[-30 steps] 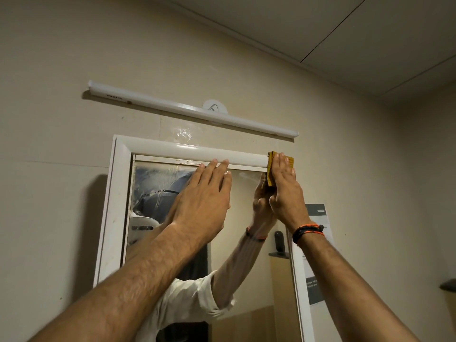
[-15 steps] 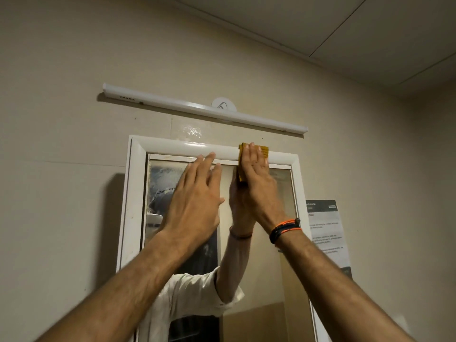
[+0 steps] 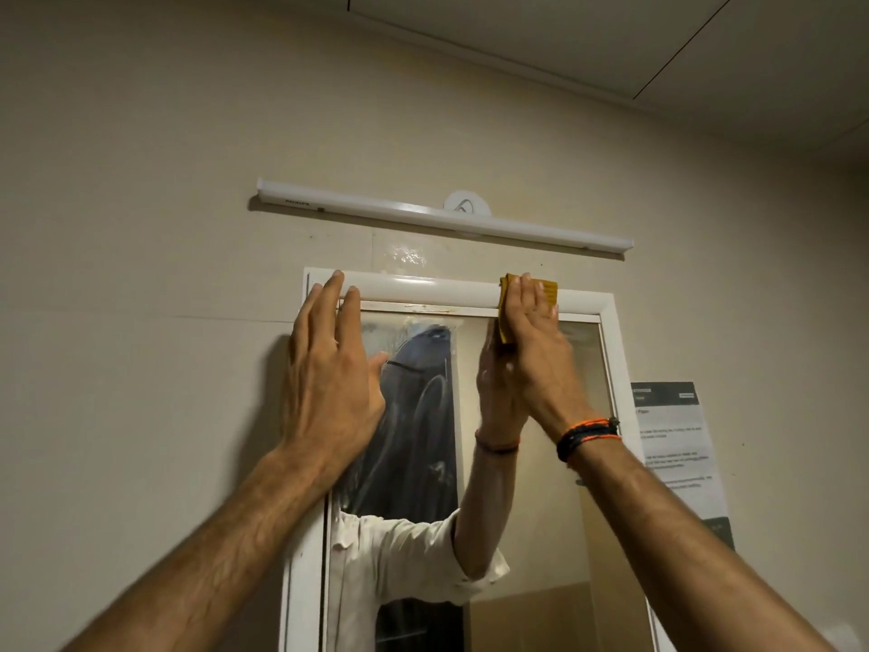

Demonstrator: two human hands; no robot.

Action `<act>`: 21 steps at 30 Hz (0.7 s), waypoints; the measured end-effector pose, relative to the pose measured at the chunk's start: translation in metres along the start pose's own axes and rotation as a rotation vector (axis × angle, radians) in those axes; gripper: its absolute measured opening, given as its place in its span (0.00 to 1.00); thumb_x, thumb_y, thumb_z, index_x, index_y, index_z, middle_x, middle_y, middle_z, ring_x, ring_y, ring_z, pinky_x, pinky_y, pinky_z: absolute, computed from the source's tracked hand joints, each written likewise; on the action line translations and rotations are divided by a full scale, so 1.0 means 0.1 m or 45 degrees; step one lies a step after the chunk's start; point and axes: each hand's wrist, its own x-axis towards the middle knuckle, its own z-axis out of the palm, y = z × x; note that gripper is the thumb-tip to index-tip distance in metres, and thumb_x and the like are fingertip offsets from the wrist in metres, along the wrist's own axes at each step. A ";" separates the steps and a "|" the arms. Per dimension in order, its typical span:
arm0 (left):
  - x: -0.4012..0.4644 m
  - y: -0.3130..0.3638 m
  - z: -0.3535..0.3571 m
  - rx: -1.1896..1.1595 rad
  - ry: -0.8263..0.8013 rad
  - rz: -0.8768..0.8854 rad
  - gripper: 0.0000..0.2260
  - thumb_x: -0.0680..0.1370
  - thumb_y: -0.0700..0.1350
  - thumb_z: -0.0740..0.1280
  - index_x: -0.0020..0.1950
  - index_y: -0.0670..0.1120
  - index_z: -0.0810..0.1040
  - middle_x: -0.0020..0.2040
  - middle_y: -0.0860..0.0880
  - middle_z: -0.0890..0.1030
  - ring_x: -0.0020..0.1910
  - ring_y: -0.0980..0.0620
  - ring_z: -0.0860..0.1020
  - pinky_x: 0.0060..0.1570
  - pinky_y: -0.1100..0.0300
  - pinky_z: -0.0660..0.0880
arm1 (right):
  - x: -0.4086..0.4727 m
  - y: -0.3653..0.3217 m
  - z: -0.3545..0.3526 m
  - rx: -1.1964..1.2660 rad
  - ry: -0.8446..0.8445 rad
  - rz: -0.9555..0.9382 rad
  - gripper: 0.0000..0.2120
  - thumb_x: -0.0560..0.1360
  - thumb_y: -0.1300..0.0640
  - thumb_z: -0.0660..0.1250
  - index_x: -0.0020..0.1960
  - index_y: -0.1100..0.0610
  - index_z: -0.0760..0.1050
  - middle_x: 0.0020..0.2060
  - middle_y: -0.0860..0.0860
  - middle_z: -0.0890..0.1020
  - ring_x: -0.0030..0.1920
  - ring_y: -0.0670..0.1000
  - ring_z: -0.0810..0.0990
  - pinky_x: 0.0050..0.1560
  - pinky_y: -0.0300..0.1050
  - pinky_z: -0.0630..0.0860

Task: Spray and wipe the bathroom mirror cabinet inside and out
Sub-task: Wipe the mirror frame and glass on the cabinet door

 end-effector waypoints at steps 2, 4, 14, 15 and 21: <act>-0.02 -0.04 -0.01 -0.006 -0.003 -0.011 0.33 0.76 0.44 0.71 0.77 0.39 0.60 0.78 0.43 0.58 0.77 0.44 0.55 0.75 0.48 0.58 | 0.00 -0.19 0.06 0.025 0.021 -0.042 0.38 0.78 0.68 0.58 0.80 0.56 0.41 0.79 0.53 0.42 0.78 0.51 0.37 0.77 0.47 0.35; -0.03 -0.07 -0.03 -0.033 0.013 -0.012 0.33 0.76 0.42 0.71 0.77 0.39 0.60 0.78 0.43 0.58 0.77 0.44 0.56 0.75 0.48 0.60 | -0.01 -0.45 0.16 0.054 0.036 -0.127 0.36 0.78 0.65 0.58 0.80 0.56 0.42 0.79 0.54 0.42 0.78 0.52 0.38 0.77 0.45 0.34; -0.02 -0.18 -0.12 -0.263 0.081 -0.197 0.29 0.78 0.33 0.64 0.77 0.40 0.58 0.78 0.44 0.58 0.76 0.45 0.59 0.72 0.58 0.56 | 0.07 -0.64 0.16 0.079 -0.008 -0.234 0.38 0.76 0.66 0.62 0.80 0.53 0.46 0.79 0.51 0.47 0.74 0.43 0.37 0.74 0.39 0.33; -0.02 -0.19 -0.12 -0.303 0.060 -0.246 0.30 0.78 0.33 0.64 0.78 0.41 0.57 0.78 0.44 0.59 0.76 0.45 0.60 0.70 0.58 0.56 | 0.06 -0.58 0.12 0.073 -0.002 -0.194 0.38 0.76 0.67 0.62 0.80 0.53 0.46 0.79 0.51 0.46 0.74 0.43 0.36 0.72 0.37 0.30; -0.01 -0.26 -0.18 -0.507 0.001 -0.360 0.25 0.81 0.37 0.61 0.77 0.44 0.60 0.76 0.46 0.65 0.74 0.46 0.65 0.66 0.62 0.61 | 0.04 -0.70 0.21 0.077 0.016 -0.043 0.35 0.80 0.63 0.57 0.79 0.56 0.40 0.79 0.53 0.41 0.77 0.50 0.36 0.75 0.43 0.31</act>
